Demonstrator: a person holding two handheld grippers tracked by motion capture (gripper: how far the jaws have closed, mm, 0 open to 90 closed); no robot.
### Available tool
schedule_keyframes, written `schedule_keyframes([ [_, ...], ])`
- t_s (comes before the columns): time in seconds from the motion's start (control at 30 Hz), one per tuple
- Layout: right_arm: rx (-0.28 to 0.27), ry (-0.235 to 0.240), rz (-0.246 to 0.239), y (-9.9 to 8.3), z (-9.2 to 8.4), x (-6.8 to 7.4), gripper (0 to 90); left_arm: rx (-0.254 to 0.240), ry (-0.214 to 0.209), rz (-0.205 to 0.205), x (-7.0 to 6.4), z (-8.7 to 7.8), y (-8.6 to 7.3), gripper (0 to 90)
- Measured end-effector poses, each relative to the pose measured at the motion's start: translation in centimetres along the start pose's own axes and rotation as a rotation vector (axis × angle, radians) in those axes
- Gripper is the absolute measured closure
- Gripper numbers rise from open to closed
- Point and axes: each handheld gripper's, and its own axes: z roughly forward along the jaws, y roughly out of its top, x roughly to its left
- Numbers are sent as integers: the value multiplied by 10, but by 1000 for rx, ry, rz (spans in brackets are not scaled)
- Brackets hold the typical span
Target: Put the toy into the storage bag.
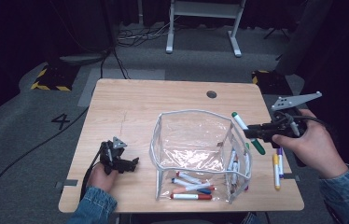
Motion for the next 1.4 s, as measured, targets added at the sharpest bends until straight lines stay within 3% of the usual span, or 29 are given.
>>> schedule_keyframes([
  [0.33, 74, 73, -106, 32, 34, 27, 767, 0, 0, 0, 0, 0, 0, 0],
  [0.63, 162, 131, -178, 47, 74, 39, 767, -1, 0, 0, 0, 0, 0, 0],
  [1.03, 288, 223, -261, 43, 134, 49, 767, 0, 1, -2, 0, 0, 0, 0],
  [1.4, 429, 271, -330, 28, 181, 59, 767, 0, 1, -3, 0, 0, 0, 0],
])
